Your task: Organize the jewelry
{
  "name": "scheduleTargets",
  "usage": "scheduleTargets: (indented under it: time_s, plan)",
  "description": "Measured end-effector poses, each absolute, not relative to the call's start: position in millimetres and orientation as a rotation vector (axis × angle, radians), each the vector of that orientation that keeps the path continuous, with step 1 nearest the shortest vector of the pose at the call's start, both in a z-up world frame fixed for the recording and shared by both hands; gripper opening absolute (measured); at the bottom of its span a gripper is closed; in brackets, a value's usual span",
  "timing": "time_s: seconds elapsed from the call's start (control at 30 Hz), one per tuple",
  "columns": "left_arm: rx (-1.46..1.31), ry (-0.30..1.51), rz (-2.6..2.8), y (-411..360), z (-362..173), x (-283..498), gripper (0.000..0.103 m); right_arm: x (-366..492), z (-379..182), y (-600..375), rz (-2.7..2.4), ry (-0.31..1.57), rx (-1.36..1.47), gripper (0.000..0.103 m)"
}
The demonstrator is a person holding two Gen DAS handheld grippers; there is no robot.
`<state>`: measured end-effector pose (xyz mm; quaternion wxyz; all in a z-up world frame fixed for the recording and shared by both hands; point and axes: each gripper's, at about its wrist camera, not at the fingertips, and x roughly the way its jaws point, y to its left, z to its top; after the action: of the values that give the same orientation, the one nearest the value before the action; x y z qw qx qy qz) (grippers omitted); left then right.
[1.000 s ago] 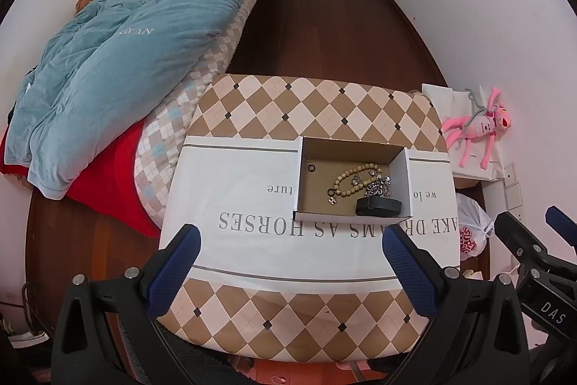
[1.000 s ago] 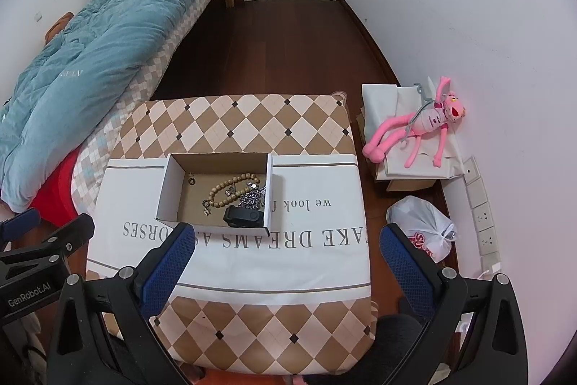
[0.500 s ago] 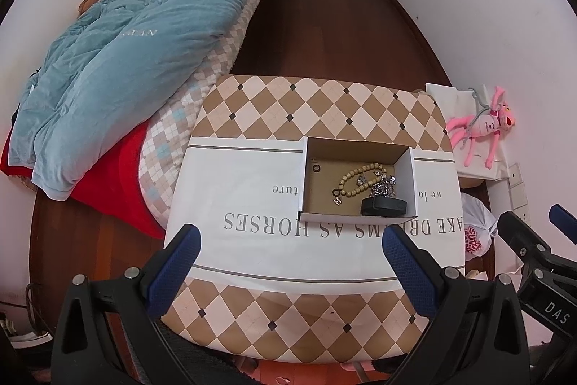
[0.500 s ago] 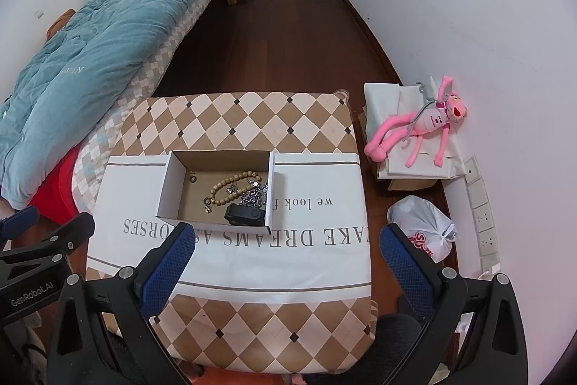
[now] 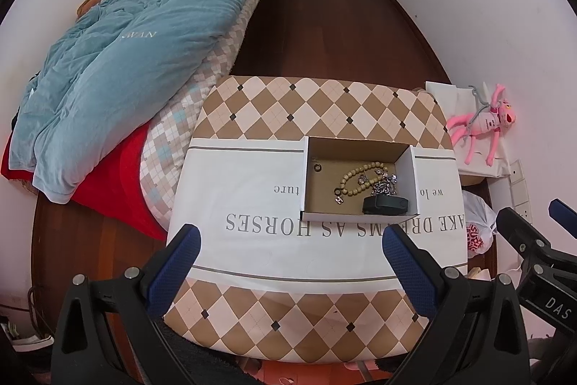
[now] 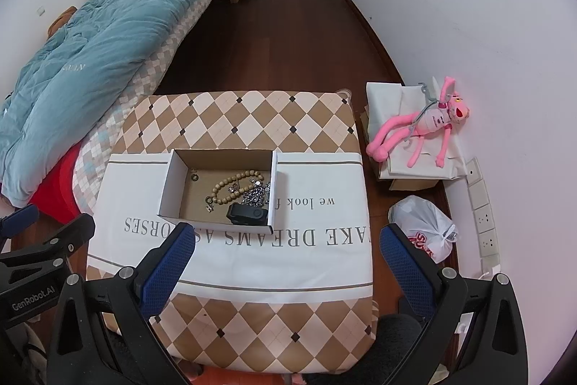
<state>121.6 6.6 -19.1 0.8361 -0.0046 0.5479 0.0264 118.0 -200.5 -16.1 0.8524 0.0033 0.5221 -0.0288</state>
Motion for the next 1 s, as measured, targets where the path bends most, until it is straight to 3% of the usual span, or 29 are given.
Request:
scheduleTargets:
  time_s: [1.0]
  plan:
    - [0.008,1.146,0.041,4.8,-18.5,118.0,0.103,116.3,-15.3,-195.8,-0.063,1.1,-0.003,0.103]
